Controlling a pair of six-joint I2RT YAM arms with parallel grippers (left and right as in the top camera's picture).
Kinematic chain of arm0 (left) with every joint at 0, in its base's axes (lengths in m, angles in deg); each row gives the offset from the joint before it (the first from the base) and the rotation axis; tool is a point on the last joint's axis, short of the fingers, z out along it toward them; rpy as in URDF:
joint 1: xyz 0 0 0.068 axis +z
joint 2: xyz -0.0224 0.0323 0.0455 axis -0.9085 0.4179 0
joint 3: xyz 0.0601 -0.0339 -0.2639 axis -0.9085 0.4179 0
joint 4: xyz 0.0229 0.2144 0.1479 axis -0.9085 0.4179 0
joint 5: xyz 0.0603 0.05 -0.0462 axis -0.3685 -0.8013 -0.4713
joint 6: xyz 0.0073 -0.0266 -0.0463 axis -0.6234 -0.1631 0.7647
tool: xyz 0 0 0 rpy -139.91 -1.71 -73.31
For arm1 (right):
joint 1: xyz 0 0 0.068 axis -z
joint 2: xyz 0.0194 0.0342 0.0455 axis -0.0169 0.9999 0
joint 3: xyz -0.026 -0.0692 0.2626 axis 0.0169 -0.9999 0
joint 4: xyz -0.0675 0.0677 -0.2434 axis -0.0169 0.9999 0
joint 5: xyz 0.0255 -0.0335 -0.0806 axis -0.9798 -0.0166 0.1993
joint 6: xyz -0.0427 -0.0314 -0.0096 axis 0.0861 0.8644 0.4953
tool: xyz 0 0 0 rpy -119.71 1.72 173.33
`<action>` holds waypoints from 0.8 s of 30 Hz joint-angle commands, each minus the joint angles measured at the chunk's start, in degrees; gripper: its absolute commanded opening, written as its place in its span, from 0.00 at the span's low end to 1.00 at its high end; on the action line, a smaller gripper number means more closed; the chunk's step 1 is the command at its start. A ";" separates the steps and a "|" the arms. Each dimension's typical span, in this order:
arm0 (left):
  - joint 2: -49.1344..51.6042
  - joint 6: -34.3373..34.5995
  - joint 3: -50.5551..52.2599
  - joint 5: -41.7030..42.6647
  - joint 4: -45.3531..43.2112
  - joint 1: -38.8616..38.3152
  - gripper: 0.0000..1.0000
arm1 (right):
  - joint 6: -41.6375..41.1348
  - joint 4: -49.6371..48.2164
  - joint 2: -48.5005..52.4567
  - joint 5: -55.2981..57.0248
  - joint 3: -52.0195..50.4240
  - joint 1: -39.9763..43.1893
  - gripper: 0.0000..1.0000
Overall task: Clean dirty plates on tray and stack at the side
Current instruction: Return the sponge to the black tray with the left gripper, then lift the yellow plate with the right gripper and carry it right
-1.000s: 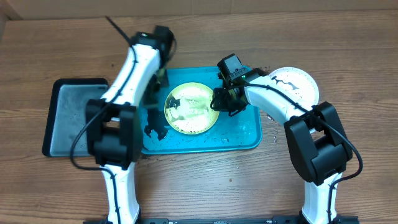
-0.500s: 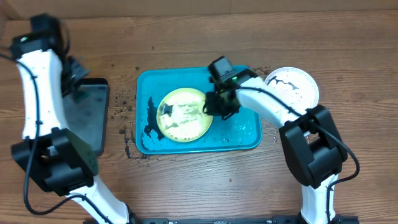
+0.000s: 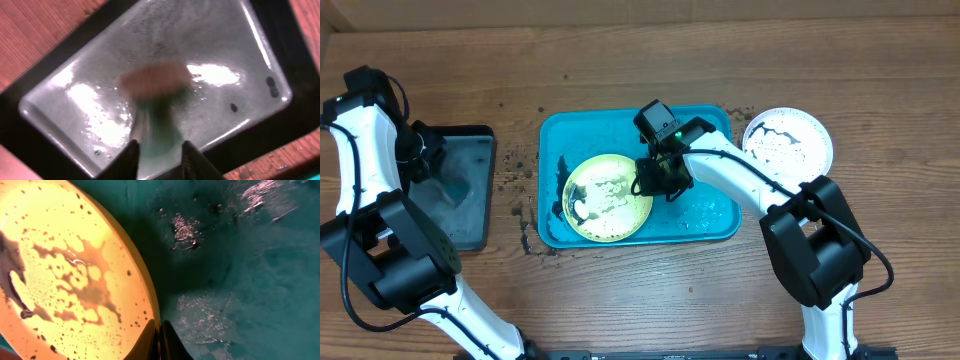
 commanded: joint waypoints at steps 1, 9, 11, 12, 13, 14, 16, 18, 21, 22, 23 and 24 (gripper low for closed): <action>0.11 0.20 0.72 2.01 -0.39 -0.09 0.89 | -0.04 2.23 -4.92 3.78 4.57 0.20 0.04; 0.11 0.24 0.72 5.31 -0.98 -0.07 1.00 | -0.02 11.04 -7.96 15.10 12.61 0.17 0.04; 0.11 0.24 0.72 6.75 -0.96 -0.07 1.00 | -0.02 14.51 -8.20 20.39 15.61 0.02 0.04; 0.11 0.22 0.72 7.17 -0.94 -0.07 1.00 | 0.00 16.98 -8.26 23.89 17.68 -0.22 0.04; 0.11 0.24 0.72 7.54 -0.96 -0.07 1.00 | 0.00 18.86 -8.26 26.73 19.34 -0.50 0.04; 0.11 0.24 0.72 7.52 -0.96 -0.07 1.00 | 0.00 21.05 -8.26 30.23 21.31 -0.90 0.04; 0.11 0.22 0.72 7.52 -0.96 -0.07 1.00 | -0.02 24.28 -8.26 36.65 24.68 -1.90 0.04; 0.11 0.22 0.72 7.50 -0.96 -0.07 1.00 | 0.00 26.45 -8.28 43.54 27.26 -3.41 0.04; 0.11 0.22 0.72 7.48 -0.96 -0.07 1.00 | 0.31 28.15 -8.28 54.60 29.07 -6.12 0.04; 0.11 0.22 0.72 7.48 -0.96 -0.07 1.00 | 0.81 28.59 -8.28 57.90 29.33 -7.17 0.04; 0.11 0.22 0.72 7.48 -0.96 -0.07 1.00 | 2.47 29.11 -8.28 60.28 29.59 -8.22 0.04; 0.11 0.22 0.72 7.48 -0.96 -0.07 1.00 | 4.92 29.38 -8.28 61.99 29.79 -9.29 0.04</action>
